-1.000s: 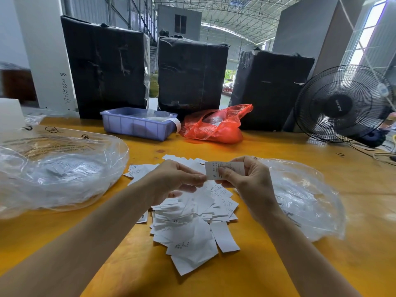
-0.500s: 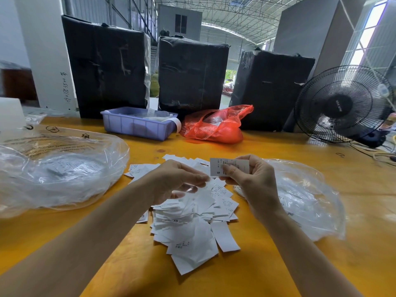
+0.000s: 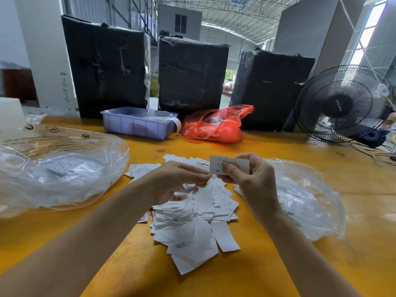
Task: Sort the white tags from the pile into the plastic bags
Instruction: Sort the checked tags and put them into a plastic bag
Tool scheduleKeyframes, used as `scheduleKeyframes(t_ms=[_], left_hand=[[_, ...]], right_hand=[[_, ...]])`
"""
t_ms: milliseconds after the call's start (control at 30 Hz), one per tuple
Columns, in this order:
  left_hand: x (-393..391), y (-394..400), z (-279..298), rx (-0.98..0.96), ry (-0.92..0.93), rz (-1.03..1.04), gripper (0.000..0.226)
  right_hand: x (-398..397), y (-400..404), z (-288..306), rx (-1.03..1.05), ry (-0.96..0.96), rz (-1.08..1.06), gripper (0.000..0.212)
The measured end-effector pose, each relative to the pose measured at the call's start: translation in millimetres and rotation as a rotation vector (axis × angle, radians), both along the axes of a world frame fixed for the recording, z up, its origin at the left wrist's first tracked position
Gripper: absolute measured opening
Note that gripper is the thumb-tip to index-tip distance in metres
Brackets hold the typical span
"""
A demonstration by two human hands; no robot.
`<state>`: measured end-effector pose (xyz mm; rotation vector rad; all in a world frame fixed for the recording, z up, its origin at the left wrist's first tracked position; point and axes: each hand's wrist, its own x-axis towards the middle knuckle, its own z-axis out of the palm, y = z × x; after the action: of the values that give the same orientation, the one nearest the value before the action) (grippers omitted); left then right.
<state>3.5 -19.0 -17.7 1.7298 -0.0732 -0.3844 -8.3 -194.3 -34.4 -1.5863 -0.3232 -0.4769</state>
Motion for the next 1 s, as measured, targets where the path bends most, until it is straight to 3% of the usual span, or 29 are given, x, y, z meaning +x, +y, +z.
scheduleKeyframes(t_ms=[400,667,1000], left_hand=[[-0.6,-1.4,0.8,-0.008,0.022,-0.041,0.032],[-2.0,-2.4,0.7,0.015,0.013,-0.051,0.025],[0.2,-0.7,-0.1,0.009,0.021,-0.038,0.036]], right_hand=[[-0.3,1.5,-0.9,-0.136,-0.118,-0.082,0.018],[0.8,1.3,-1.9,-0.15,-0.127,-0.116,0.02],[-0.8,2.3,-0.9,-0.099,-0.111,-0.073,0.017]])
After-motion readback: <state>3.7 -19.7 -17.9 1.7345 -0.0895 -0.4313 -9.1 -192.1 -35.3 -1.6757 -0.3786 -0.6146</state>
